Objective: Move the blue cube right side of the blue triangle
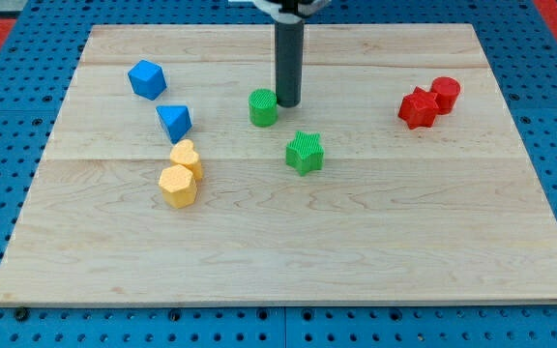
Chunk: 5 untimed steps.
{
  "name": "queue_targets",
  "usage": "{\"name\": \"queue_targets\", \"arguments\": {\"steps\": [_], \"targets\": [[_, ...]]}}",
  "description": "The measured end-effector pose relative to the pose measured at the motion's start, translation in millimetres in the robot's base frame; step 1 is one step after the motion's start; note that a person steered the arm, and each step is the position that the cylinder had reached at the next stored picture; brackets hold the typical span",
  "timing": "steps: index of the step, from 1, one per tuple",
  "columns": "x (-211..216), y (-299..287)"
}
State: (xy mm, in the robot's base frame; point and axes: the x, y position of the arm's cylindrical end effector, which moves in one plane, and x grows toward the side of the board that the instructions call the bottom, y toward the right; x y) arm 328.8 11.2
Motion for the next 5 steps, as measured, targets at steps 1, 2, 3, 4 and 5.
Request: {"name": "queue_targets", "arguments": {"steps": [1, 2, 3, 4, 5], "targets": [[-70.5, 3.8], [-98.3, -20.5], [-105.1, -21.6], [-135.7, -86.8], [-113.2, -175.1]]}}
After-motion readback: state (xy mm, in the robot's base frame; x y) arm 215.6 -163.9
